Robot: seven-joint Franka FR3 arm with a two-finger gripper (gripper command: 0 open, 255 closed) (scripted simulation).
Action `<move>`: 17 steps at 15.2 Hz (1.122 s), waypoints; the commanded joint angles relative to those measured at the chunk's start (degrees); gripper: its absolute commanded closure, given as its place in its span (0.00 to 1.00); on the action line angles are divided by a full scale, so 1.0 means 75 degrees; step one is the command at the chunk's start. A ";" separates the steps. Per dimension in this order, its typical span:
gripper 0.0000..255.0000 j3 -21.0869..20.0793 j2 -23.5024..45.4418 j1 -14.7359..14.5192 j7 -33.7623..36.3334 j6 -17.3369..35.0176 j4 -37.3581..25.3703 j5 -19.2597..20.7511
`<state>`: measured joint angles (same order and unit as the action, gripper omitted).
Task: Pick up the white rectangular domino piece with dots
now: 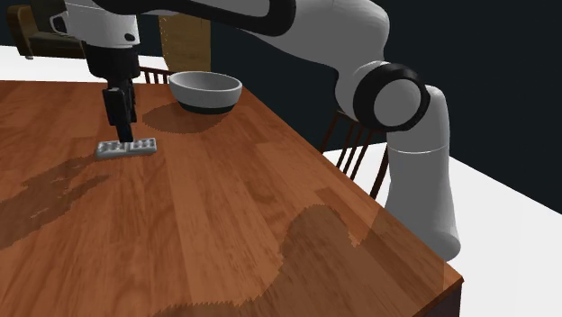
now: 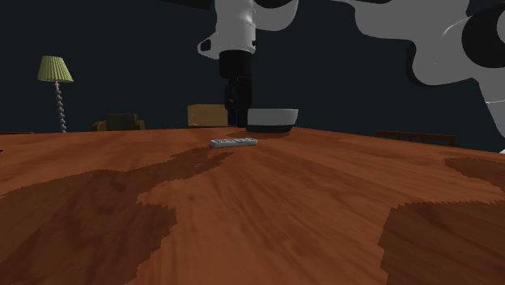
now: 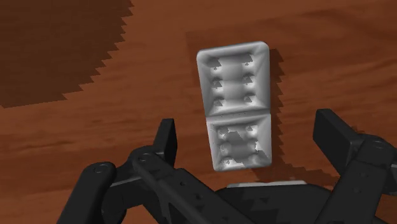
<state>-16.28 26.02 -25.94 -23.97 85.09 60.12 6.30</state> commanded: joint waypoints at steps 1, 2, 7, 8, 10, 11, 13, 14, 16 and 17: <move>0.00 -0.0011 -0.0036 0.0014 -0.0045 0.0194 0.0219 0.0001; 0.00 -0.0012 -0.0090 0.0038 -0.0045 0.0330 0.0409 -0.0013; 0.00 -0.0013 -0.0276 0.0125 -0.0049 0.0912 0.1175 -0.0061; 0.00 -0.0013 -0.0277 0.0125 -0.0049 0.0912 0.1177 -0.0061; 1.00 -0.0014 -0.0279 0.0123 -0.0045 0.0911 0.1177 -0.0061; 1.00 -0.0014 -0.0291 0.0127 -0.0047 0.0923 0.1201 -0.0064; 1.00 -0.0010 -0.0287 0.0138 -0.0062 0.0938 0.1211 -0.0064; 1.00 -0.0014 -0.0295 0.0131 -0.0051 0.0941 0.1223 -0.0065; 1.00 -0.0020 -0.0333 0.0129 -0.0040 0.0946 0.1265 -0.0072; 1.00 -0.0020 -0.0343 0.0132 -0.0041 0.0959 0.1288 -0.0074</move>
<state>-16.32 23.28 -24.84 -24.31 92.49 69.49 5.86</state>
